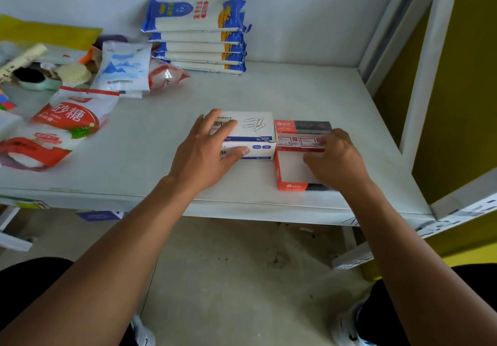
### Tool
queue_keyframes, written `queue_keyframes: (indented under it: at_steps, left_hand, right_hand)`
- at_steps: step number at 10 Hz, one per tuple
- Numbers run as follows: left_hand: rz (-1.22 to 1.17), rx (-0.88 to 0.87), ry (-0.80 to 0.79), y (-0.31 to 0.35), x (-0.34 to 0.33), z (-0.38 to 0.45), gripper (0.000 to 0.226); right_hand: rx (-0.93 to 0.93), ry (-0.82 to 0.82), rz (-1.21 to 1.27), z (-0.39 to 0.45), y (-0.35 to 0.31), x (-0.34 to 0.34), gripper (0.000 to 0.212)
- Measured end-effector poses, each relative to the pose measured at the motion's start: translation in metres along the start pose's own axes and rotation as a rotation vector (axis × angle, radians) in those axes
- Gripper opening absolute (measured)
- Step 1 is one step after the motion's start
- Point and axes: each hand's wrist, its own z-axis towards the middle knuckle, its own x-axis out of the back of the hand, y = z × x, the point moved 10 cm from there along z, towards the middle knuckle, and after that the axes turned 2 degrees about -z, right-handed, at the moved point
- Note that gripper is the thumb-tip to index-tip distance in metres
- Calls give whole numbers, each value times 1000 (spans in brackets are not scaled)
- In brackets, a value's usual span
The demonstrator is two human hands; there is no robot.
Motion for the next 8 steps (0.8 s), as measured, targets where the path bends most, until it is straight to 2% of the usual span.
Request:
queue_keyframes:
  at_steps: [3, 4, 5, 6, 7, 8]
  left_hand:
    - [-51, -12, -40, -7, -3, 8, 64]
    - [41, -50, 22, 1, 3, 7, 67]
    - [103, -164, 274, 26, 30, -4, 50]
    - [-20, -294, 367, 56, 40, -22, 27]
    - [-142, -268, 178, 62, 19, -23, 22]
    - [-190, -187, 55, 58, 2, -20, 23]
  right_hand:
    - [27, 58, -31, -8, 4, 1, 50]
    - [15, 51, -20, -8, 5, 2, 48]
    - [68, 185, -53, -9, -3, 13, 43]
    - [173, 232, -4, -11, -29, 20, 33]
    - [327, 139, 77, -18, -58, 6, 25]
    - [406, -49, 151, -23, -81, -2, 37]
